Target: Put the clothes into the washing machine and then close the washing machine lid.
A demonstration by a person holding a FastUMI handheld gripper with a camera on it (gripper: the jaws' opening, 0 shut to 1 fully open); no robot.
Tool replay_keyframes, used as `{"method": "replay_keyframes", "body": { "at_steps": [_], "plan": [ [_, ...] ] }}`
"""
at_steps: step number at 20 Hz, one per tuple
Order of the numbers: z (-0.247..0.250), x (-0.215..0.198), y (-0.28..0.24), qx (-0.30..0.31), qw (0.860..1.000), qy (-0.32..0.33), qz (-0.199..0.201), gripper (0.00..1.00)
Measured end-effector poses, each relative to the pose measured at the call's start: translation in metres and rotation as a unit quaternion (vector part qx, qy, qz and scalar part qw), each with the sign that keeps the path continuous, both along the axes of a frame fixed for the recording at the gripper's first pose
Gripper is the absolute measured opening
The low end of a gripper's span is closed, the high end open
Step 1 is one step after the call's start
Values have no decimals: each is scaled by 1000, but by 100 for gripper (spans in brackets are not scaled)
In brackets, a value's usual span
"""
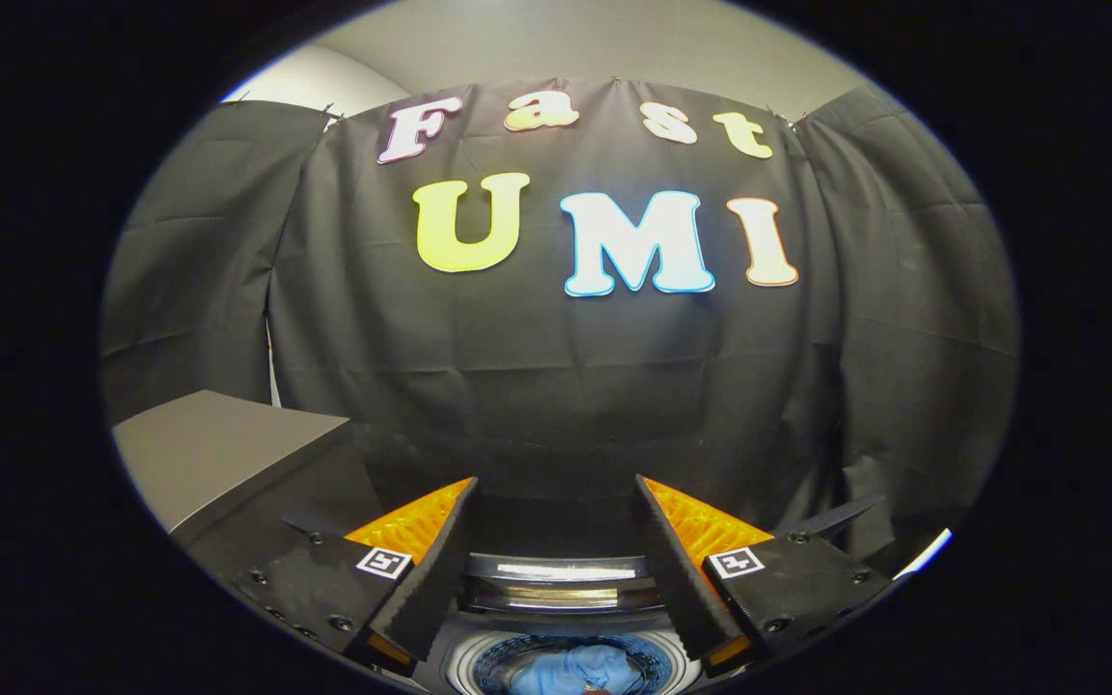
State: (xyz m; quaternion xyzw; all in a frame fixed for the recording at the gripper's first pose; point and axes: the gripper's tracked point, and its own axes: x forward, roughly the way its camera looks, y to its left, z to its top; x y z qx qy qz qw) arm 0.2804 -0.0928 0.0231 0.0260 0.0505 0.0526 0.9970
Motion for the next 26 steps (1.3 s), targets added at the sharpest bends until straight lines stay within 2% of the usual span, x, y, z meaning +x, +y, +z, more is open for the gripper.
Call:
{"method": "replay_keyframes", "body": {
  "at_steps": [15,21,26],
  "plan": [
    [-36,-64,-3,-20,1000,18,-4,97],
    [-53,-90,-7,-1,1000,24,-16,97],
    [-31,-117,-15,-4,999,9,-34,97]
  ]
}}
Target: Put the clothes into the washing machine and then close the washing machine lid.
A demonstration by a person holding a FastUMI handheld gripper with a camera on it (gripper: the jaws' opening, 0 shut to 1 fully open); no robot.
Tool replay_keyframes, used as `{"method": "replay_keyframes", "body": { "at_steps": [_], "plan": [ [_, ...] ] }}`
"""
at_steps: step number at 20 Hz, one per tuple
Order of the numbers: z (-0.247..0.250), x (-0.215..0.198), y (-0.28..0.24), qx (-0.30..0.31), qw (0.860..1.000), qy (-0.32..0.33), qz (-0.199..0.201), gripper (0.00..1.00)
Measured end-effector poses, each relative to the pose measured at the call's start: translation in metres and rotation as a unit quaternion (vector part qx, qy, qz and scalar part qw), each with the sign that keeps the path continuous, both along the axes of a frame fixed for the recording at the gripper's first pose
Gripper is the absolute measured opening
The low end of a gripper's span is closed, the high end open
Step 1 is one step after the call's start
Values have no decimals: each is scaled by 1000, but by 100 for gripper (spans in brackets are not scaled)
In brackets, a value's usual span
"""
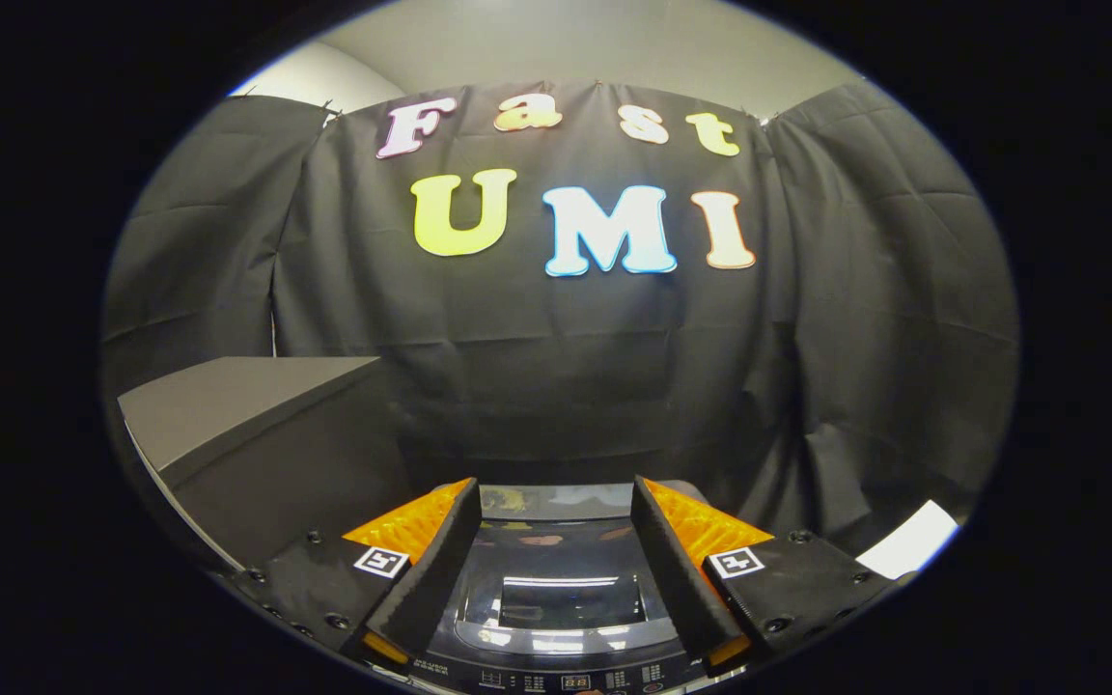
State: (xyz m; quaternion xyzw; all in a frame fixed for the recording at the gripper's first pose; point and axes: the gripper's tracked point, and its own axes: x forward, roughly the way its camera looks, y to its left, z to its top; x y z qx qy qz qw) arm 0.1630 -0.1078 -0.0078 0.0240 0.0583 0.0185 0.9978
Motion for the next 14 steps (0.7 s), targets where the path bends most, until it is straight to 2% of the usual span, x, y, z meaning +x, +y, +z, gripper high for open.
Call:
{"method": "replay_keyframes", "body": {
  "at_steps": [5,14],
  "plan": [
    [39,-38,5,-18,1000,-23,8,97],
    [106,-118,10,-12,997,-82,2,97]
  ]
}}
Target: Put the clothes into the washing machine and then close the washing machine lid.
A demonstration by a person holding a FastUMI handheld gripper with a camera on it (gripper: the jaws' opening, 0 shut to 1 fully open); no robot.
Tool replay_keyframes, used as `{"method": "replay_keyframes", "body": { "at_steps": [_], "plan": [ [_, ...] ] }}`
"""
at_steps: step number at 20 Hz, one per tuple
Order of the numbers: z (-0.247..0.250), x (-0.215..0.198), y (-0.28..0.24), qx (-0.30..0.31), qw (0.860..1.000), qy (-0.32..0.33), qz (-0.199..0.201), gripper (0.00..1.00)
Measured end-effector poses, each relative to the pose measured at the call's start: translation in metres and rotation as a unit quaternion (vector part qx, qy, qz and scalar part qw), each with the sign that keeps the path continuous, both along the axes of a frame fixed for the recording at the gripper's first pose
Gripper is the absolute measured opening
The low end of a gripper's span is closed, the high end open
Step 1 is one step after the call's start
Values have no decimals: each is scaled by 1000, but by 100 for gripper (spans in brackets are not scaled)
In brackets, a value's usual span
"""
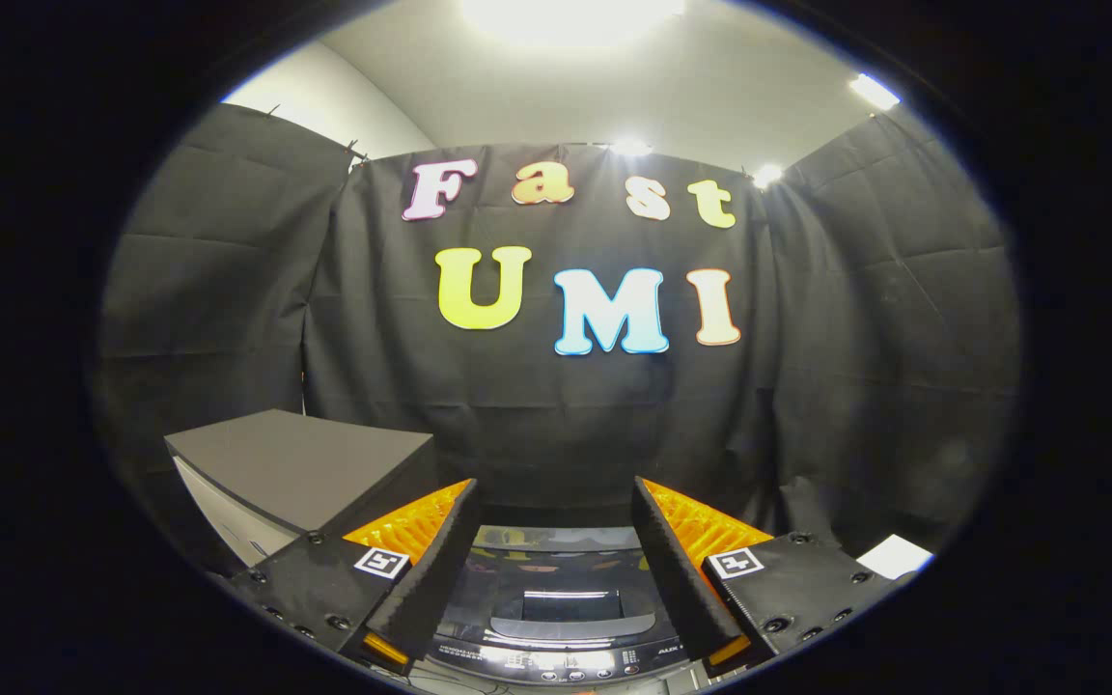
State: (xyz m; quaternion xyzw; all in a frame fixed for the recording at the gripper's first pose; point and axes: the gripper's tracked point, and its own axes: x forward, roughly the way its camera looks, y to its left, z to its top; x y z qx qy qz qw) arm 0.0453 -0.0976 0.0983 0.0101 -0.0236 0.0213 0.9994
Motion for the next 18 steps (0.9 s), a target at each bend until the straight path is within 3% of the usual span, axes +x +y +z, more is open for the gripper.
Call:
{"method": "replay_keyframes", "body": {
  "at_steps": [9,18],
  "plan": [
    [8,-50,14,-2,1000,-12,1,97],
    [8,-66,21,1,1000,-14,-4,97]
  ]
}}
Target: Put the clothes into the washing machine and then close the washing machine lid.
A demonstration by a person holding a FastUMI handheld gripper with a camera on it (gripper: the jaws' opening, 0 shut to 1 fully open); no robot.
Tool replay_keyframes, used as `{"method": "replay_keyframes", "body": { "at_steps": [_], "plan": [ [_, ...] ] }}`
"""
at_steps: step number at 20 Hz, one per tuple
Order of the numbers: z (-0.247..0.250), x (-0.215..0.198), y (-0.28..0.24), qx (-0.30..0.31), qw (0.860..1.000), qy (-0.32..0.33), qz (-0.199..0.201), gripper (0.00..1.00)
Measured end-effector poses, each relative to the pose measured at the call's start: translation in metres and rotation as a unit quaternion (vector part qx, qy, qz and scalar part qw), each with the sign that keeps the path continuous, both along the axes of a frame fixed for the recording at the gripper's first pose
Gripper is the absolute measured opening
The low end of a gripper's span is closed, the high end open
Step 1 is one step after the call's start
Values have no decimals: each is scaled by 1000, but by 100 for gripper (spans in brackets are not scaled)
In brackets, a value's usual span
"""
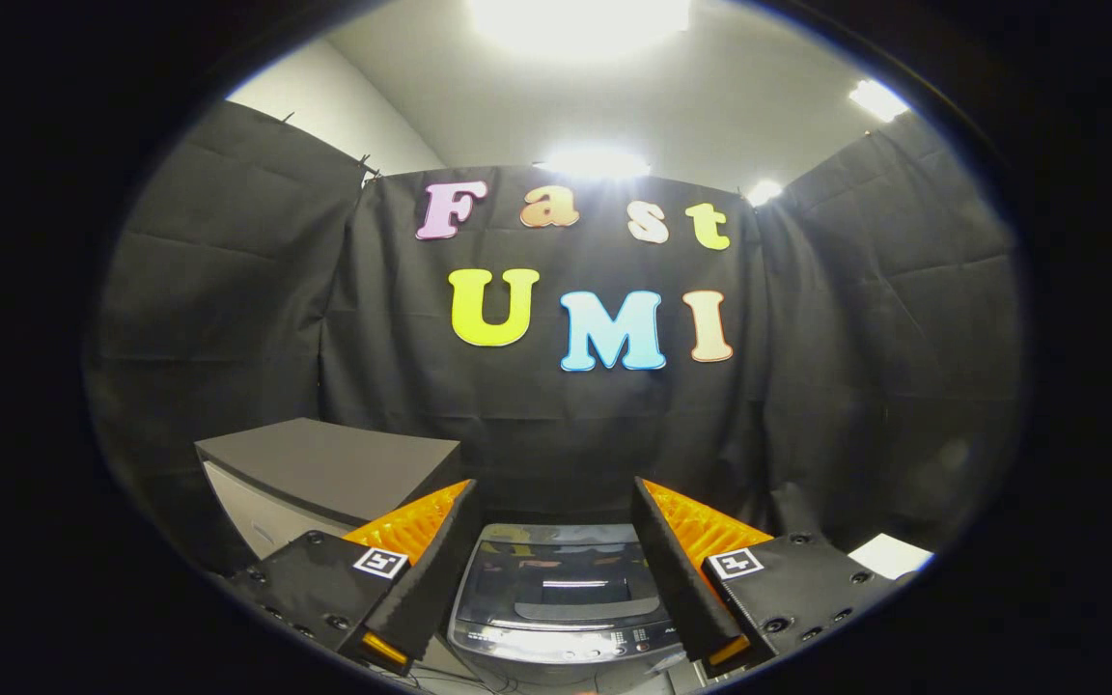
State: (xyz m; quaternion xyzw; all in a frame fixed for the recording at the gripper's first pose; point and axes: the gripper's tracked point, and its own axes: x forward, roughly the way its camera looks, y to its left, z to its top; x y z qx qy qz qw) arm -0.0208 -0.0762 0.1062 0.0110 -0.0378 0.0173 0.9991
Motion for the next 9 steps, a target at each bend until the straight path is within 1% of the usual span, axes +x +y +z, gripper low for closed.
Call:
{"method": "replay_keyframes", "body": {
  "at_steps": [9],
  "plan": [
    [-2,0,6,-1,1000,5,6,97]
  ]
}}
